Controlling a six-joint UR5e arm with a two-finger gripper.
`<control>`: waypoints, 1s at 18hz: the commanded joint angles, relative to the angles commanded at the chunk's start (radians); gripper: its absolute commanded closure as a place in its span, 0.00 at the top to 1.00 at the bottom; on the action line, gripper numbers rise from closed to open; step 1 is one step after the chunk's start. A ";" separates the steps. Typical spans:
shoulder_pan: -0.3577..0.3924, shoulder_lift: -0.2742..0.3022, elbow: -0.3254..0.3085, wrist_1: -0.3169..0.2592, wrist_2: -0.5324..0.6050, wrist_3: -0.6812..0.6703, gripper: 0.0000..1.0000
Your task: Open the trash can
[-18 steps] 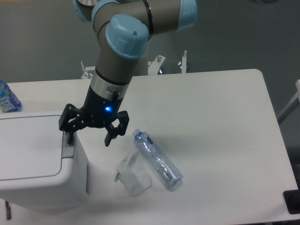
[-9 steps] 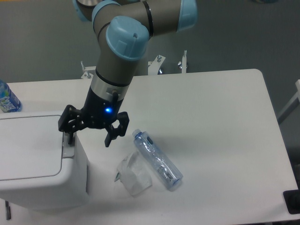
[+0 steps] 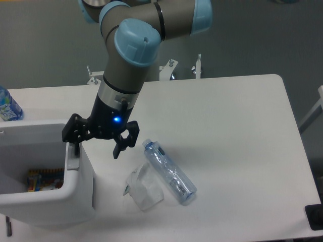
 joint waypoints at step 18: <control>0.141 0.077 0.123 0.041 0.315 0.104 1.00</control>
